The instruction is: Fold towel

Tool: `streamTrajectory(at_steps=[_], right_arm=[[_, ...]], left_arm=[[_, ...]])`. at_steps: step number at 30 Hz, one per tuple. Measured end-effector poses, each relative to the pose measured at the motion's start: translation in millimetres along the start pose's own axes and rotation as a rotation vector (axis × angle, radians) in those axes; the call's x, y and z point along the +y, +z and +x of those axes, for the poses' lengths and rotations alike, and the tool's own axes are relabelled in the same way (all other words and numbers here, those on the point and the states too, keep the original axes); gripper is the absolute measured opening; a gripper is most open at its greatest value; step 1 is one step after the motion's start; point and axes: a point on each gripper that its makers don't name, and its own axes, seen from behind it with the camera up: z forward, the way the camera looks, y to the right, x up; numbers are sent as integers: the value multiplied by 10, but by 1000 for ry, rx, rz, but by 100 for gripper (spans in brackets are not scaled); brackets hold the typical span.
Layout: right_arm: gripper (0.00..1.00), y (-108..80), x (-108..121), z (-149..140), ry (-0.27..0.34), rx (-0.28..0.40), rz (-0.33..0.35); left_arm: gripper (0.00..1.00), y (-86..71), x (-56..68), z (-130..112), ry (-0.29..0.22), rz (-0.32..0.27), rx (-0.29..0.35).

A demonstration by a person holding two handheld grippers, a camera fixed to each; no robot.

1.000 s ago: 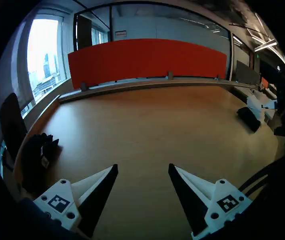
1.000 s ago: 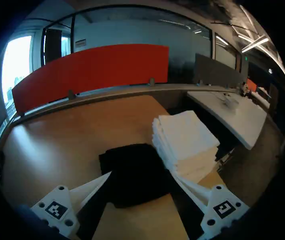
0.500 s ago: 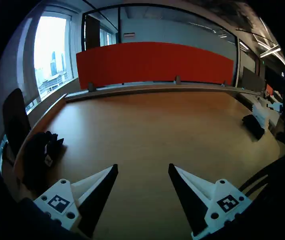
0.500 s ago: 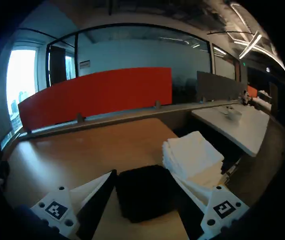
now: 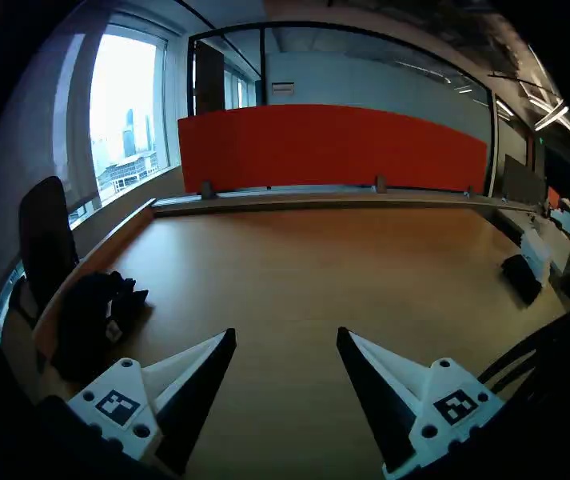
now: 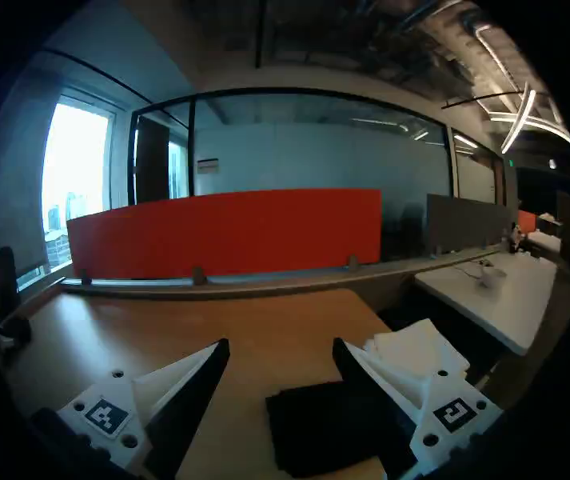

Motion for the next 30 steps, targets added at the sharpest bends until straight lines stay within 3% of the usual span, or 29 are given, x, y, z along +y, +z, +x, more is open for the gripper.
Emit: streamTrajectory(at_steps=[6, 18, 30], right_arm=[[100, 9, -169, 91, -7, 29, 41], [100, 21, -468, 300, -22, 75, 57], [100, 29, -1144, 502, -50, 112, 116]], left_arm=[[93, 10, -91, 116, -20, 25, 33], [94, 60, -239, 286, -28, 42, 81], [94, 145, -424, 628, -57, 43, 164]])
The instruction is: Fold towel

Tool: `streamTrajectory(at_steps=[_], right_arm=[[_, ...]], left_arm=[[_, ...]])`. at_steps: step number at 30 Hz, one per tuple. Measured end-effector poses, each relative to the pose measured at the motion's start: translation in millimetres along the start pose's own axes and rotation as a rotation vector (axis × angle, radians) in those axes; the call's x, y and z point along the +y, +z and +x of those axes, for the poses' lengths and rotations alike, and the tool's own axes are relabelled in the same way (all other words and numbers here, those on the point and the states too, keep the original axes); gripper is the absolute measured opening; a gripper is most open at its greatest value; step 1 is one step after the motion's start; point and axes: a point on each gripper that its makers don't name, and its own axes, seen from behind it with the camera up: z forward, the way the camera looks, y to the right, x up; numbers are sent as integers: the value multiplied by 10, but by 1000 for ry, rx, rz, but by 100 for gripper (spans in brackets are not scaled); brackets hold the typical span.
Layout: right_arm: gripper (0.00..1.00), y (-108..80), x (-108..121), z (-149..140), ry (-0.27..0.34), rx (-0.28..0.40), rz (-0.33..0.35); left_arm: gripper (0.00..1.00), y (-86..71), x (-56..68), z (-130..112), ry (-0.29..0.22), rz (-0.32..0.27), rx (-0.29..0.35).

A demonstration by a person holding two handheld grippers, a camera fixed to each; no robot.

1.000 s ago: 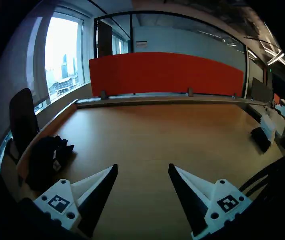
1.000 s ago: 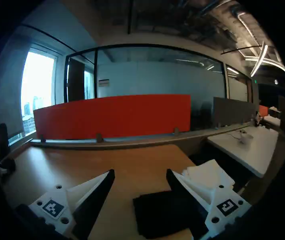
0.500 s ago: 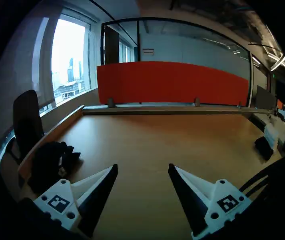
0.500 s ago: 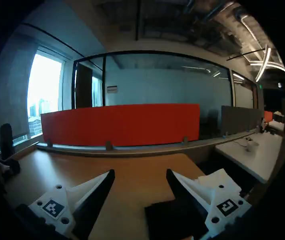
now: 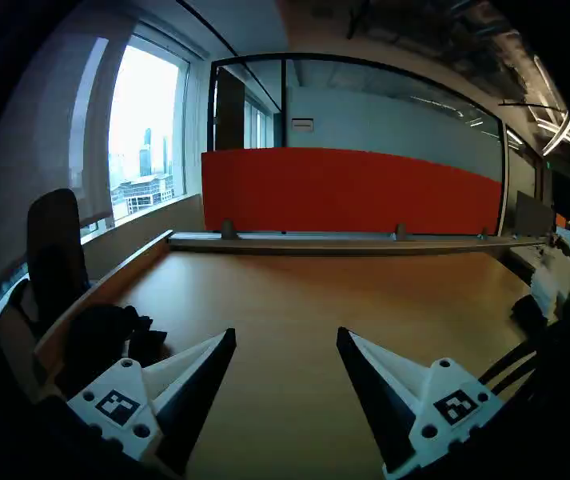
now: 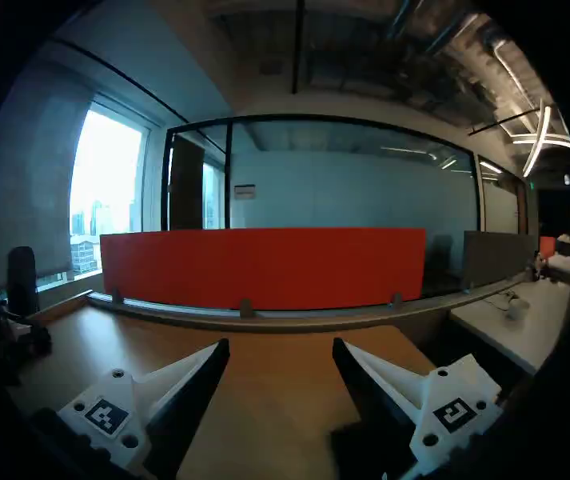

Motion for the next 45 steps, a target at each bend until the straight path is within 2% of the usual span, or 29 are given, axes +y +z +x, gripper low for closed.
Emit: streamTrajectory(at_steps=[9, 18, 24, 30, 36, 45], right_arm=[[100, 47, -295, 98, 28, 16, -3], [100, 65, -534, 22, 48, -5, -21], [100, 61, -588, -18, 48, -14, -33], [100, 83, -608, -49, 59, -18, -52], [100, 96, -639, -140, 52, -18, -64], [100, 69, -686, -289, 64, -24, -69]], left_arm=[[94, 59, -101, 343, -15, -7, 76], [94, 124, -178, 551, -3, -12, 122], [94, 157, -170, 525, 3, -28, 128], [94, 185, -139, 435, -18, -54, 144], [93, 242, -174, 280, -19, -42, 155], [94, 303, -149, 130, 46, -39, 211]])
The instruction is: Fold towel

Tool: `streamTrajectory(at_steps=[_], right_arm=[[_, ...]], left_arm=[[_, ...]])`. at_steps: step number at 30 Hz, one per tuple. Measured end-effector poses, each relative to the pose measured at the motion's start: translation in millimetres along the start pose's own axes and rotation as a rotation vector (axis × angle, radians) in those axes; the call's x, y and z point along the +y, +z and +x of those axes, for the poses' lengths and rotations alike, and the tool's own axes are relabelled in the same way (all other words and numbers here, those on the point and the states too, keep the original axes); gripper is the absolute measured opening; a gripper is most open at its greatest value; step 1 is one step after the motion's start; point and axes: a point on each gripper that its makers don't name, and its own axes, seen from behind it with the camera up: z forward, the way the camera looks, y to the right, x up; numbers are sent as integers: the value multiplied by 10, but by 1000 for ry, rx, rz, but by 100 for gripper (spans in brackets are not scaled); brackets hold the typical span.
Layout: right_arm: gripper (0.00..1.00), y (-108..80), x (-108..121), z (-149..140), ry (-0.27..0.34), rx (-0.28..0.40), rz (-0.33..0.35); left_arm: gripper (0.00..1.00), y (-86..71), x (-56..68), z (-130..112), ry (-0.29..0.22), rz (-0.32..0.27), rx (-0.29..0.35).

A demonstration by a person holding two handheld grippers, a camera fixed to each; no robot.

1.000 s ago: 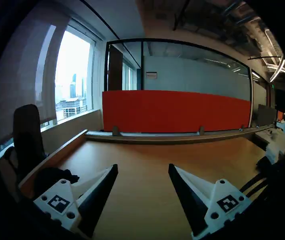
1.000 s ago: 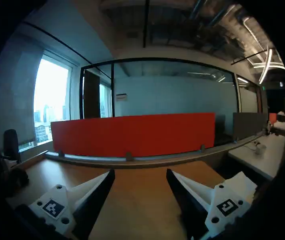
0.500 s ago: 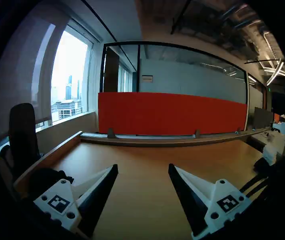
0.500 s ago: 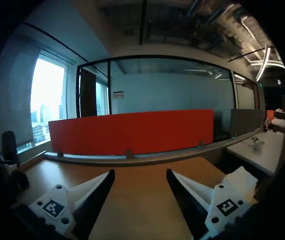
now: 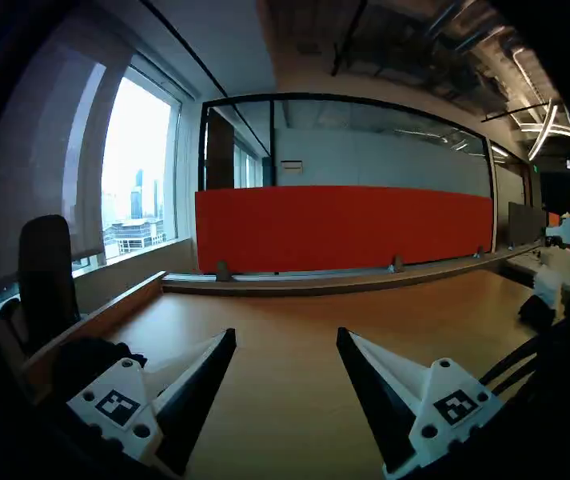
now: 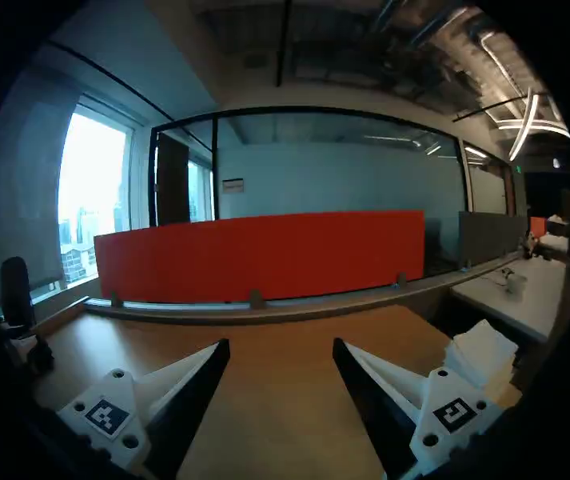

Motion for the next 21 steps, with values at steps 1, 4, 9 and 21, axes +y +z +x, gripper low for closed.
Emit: streamTrajectory(at_steps=[1, 4, 9, 21], right_arm=[[100, -5, -5, 6, 4, 3, 1], [100, -19, -14, 14, 13, 9, 2], [100, -26, 18, -21, 13, 2, -8], [100, -58, 22, -87, -16, 10, -12]], left_arm=[[93, 1, 1, -15, 8, 3, 6], [94, 5, 0, -71, 29, 13, 18], [93, 11, -35, -194, 44, 36, 24], [94, -18, -33, -381, -9, 46, 85]])
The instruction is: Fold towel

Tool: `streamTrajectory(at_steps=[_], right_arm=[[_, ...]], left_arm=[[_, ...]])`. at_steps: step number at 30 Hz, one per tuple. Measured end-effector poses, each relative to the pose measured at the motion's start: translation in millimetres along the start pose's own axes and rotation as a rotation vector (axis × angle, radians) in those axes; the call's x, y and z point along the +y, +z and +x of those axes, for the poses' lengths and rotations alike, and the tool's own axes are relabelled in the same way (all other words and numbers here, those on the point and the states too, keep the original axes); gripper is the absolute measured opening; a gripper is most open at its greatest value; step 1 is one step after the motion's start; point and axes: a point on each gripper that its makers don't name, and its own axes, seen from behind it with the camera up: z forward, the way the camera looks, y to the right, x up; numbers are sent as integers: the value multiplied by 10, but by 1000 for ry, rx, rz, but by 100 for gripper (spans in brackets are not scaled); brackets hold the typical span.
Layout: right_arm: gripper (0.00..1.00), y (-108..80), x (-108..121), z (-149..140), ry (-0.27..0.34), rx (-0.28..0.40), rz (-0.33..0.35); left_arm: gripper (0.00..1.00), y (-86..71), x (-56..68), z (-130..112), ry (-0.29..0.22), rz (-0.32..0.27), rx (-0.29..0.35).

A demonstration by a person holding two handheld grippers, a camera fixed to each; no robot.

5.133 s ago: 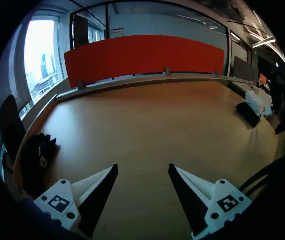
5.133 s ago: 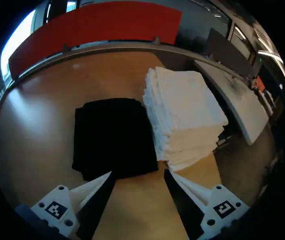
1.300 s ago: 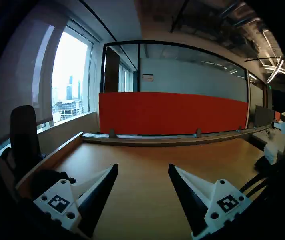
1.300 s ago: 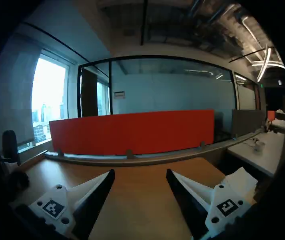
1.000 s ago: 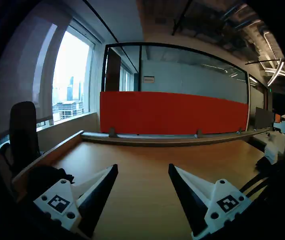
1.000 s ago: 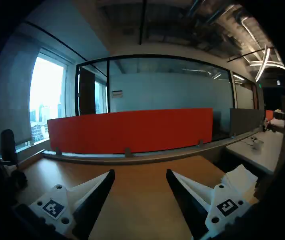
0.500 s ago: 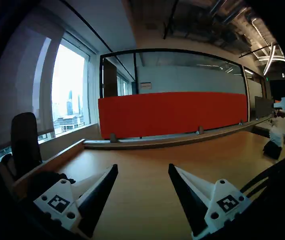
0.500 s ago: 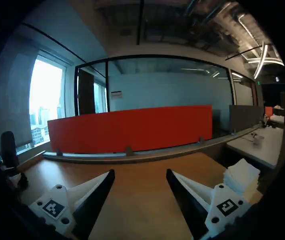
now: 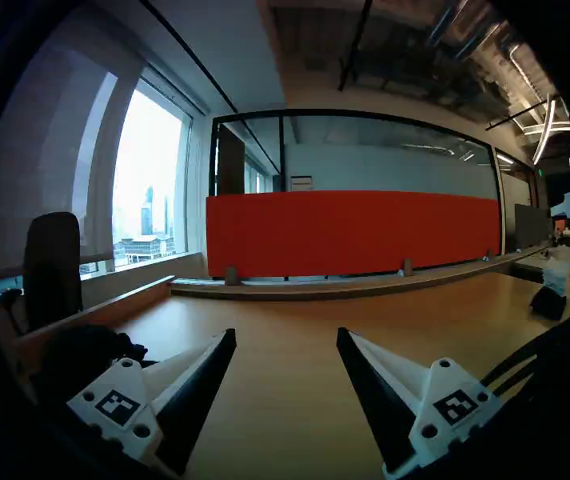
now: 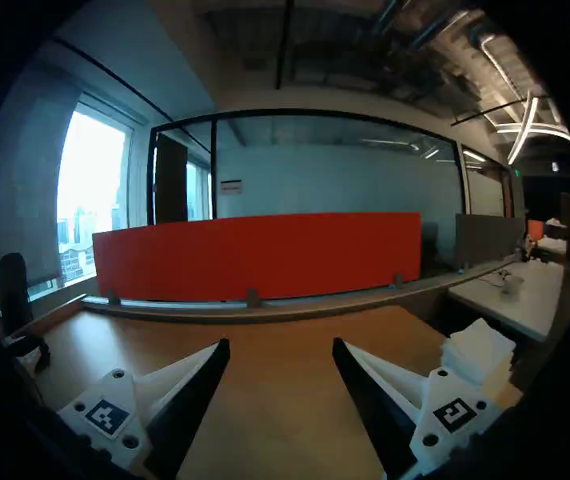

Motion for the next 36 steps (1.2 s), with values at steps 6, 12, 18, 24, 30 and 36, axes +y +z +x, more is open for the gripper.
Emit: streamTrajectory(at_steps=[6, 12, 18, 24, 30, 36], right_arm=[[100, 6, -9, -125, 1, -5, 6], [100, 34, -10, -215, -2, -11, 3], [100, 60, 5, -304, -4, -21, 6], [100, 80, -16, -364, -18, -26, 13], [100, 63, -7, -410, -16, -27, 12], [100, 38, 31, -409, -11, -27, 6]], left_arm=[[94, 12, -50, -79, 5, 13, 15], [94, 31, -61, -167, -3, 16, 28], [94, 28, -71, -214, -16, 22, 38], [94, 32, -84, -227, -19, 19, 40], [94, 58, -97, -280, -19, 24, 25], [94, 70, -93, -305, -18, 23, 20]])
